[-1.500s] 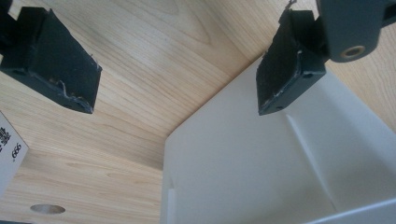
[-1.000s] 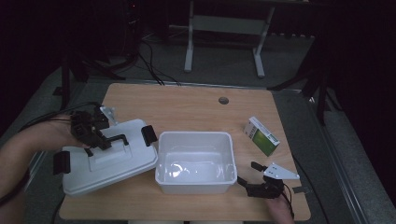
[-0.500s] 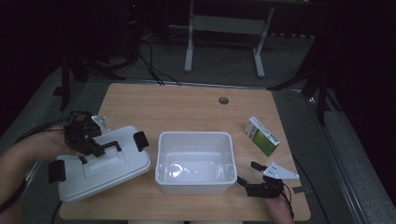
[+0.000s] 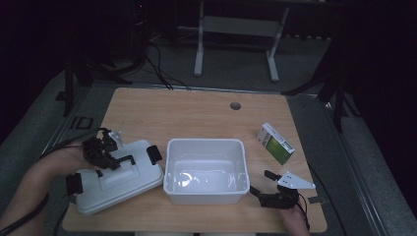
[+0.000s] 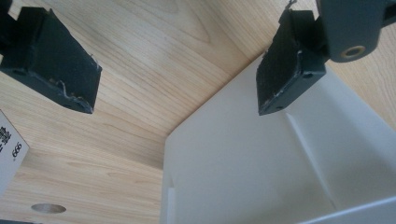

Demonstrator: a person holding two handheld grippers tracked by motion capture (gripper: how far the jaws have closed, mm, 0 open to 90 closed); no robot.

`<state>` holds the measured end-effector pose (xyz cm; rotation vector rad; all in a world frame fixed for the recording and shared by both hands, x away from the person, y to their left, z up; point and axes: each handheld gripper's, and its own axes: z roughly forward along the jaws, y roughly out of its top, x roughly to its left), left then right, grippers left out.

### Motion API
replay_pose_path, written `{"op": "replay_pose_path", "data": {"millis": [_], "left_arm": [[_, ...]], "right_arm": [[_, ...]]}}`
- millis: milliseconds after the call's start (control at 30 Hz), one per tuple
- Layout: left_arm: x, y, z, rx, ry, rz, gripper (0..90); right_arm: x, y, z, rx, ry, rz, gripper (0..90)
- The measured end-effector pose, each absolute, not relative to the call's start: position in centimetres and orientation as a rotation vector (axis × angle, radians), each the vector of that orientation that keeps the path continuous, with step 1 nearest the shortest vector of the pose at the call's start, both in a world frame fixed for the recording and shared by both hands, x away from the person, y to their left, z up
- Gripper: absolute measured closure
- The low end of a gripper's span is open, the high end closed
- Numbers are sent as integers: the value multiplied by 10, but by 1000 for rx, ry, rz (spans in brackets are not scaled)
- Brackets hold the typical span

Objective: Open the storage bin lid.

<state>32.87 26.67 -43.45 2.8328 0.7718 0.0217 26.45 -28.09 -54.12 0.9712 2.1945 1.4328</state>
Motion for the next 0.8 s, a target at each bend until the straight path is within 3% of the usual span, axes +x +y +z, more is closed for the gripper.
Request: {"op": "replay_pose_path", "data": {"millis": [800], "left_arm": [[343, 260, -477, 2784, 756, -11, 837]], "right_arm": [[265, -281, -542, 948, 2190, 1412, 138]]}}
